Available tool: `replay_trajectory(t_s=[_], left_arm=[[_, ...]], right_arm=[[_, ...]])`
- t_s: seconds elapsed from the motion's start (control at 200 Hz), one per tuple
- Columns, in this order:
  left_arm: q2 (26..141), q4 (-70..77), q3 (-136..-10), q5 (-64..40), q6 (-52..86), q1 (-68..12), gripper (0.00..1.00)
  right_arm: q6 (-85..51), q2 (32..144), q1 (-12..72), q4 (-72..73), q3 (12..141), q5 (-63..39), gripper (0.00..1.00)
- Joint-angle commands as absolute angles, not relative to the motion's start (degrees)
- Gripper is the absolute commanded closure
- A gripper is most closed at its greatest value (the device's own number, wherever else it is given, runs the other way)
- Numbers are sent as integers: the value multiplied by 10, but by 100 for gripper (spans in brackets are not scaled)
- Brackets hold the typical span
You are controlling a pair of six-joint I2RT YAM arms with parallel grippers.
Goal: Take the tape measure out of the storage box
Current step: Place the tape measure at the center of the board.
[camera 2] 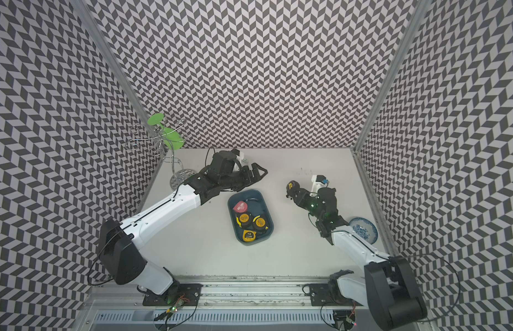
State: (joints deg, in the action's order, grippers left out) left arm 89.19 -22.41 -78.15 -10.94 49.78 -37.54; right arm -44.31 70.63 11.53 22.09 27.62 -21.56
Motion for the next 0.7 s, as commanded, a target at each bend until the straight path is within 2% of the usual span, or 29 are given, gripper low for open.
replay_trajectory(t_s=[0.0, 0.391, 0.696], left_arm=[[879, -274, -761, -77, 449, -374, 0], [884, -308, -750, -52, 424, -374, 0], [895, -315, -742, -51, 402, -374, 0]], right_arm=[[-490, 737, 85, 303, 250, -312, 88], [-554, 809, 42, 351, 182, -349, 87], [-531, 803, 37, 258, 192, -321, 68]])
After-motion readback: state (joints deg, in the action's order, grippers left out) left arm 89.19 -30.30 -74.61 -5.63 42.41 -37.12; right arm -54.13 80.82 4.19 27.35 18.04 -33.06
